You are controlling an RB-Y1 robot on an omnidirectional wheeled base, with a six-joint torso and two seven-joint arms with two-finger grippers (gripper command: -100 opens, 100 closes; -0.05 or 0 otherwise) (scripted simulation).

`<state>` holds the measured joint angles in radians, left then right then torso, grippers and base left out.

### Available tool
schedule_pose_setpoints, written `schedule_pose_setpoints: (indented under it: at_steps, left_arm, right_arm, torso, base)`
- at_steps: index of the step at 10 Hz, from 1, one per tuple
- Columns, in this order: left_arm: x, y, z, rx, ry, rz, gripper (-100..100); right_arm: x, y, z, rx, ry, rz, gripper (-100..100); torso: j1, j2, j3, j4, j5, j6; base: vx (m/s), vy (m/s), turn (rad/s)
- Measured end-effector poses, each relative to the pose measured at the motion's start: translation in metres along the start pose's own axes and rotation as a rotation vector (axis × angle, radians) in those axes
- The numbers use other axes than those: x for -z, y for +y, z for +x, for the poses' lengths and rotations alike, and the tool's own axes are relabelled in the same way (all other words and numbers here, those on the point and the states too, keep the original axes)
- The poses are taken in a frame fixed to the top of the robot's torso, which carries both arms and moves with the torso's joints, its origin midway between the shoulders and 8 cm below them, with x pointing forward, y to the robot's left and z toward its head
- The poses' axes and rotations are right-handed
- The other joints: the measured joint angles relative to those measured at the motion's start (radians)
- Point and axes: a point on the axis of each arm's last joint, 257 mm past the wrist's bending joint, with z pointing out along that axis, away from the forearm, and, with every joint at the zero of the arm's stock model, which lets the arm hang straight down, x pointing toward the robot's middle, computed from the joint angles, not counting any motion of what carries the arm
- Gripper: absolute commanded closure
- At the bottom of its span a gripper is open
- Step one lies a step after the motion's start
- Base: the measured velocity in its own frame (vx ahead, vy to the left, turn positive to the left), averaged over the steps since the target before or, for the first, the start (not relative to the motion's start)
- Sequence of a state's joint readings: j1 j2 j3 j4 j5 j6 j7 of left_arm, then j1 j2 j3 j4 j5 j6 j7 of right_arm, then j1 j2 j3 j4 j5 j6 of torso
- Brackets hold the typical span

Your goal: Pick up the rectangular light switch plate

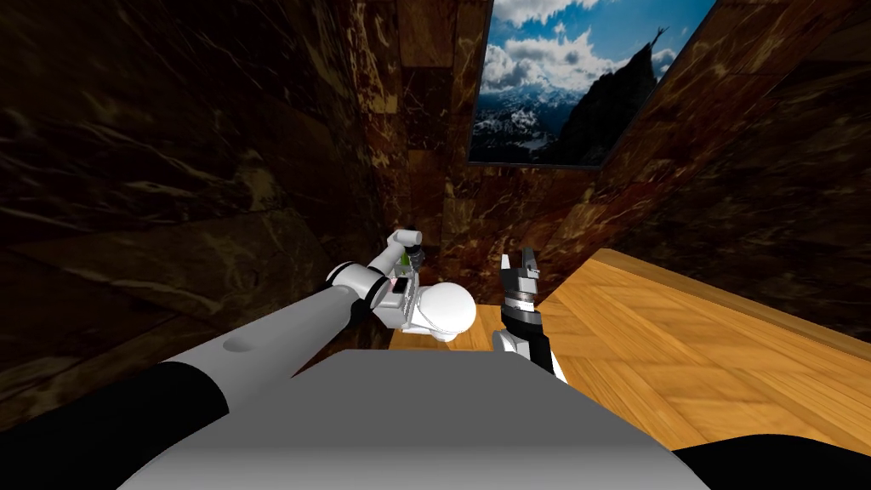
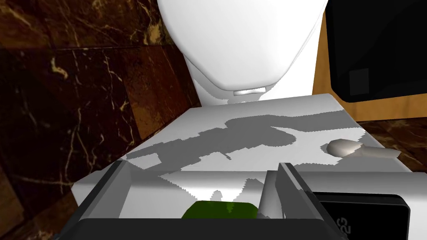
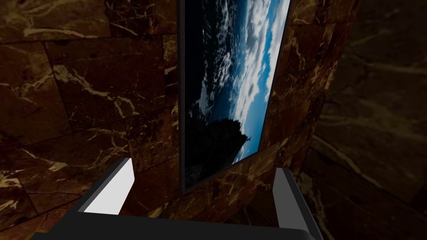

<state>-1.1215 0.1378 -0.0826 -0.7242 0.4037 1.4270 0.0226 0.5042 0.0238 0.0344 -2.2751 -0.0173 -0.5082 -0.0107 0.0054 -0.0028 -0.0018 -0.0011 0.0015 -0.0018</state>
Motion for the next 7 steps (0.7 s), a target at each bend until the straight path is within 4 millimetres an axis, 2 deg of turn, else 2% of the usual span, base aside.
schedule_pose_setpoints:
  at_steps: [7]
  left_arm:
    - [0.014, 0.026, 0.045, -0.002, 0.05, -0.169, -100]
  right_arm:
    - [0.0, 0.0, 0.0, 0.0, 0.0, 0.0, 0]
  torso:
    - [0.001, 0.0, 0.0, 0.0, 0.0, 0.0]
  base:
    - [0.047, 0.098, 0.009]
